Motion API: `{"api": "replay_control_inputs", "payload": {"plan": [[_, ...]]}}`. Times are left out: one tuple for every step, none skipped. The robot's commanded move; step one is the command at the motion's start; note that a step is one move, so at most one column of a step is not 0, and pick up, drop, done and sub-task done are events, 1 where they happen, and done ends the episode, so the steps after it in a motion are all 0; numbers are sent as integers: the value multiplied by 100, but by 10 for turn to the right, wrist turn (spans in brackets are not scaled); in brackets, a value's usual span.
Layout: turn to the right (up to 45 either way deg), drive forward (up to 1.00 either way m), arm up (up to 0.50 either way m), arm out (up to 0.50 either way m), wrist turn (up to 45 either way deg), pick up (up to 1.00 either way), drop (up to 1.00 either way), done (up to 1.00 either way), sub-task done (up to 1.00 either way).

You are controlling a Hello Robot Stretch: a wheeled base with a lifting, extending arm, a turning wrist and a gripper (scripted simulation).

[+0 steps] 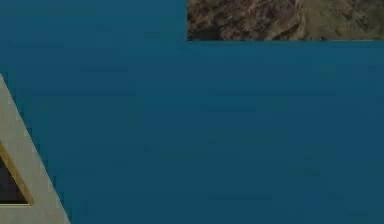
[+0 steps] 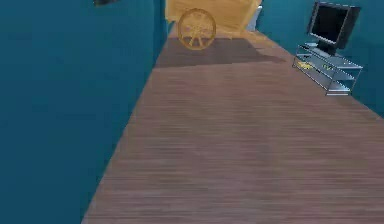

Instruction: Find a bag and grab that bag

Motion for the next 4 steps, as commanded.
{"api": "replay_control_inputs", "payload": {"plan": [[-450,0,0,0,0,0,0,0,0],[-420,0,0,0,0,0,0,0,0],[0,100,0,0,0,0,0,0,0],[0,100,0,0,0,0,0,0,0]]}}
